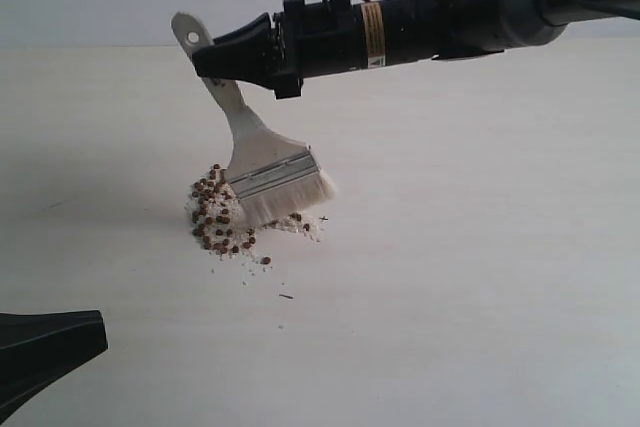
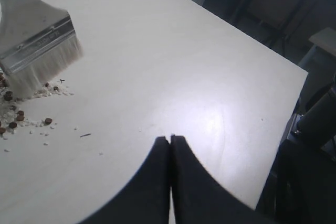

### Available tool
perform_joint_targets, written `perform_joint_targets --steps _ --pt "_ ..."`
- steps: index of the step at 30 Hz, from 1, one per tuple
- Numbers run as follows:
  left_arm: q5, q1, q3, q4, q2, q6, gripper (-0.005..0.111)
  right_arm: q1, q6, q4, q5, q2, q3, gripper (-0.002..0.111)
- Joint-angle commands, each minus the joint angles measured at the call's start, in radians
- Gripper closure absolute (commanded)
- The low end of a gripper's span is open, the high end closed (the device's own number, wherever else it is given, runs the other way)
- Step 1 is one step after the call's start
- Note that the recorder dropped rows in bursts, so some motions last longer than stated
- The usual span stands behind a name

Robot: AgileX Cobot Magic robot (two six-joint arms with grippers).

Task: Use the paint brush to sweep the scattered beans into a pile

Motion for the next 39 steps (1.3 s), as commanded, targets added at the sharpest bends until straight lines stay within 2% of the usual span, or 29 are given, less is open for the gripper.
perform_joint_targets --steps 1,16,24,39 --pt "0.008 0.001 0.004 -0.004 -0.006 0.002 0.107 0.004 0.024 -0.003 -0.008 -0.051 -0.006 0.108" --pt "0.008 0.001 0.004 -0.004 -0.006 0.004 0.107 0.116 0.146 -0.203 -0.008 -0.044 -0.004 0.108" --pt "0.008 0.001 0.004 -0.004 -0.006 0.004 0.107 0.117 0.136 -0.191 -0.008 0.024 -0.004 0.108" --pt "0.008 0.001 0.004 -0.004 -0.006 0.004 0.107 0.115 -0.058 -0.093 0.031 0.057 -0.004 0.108"
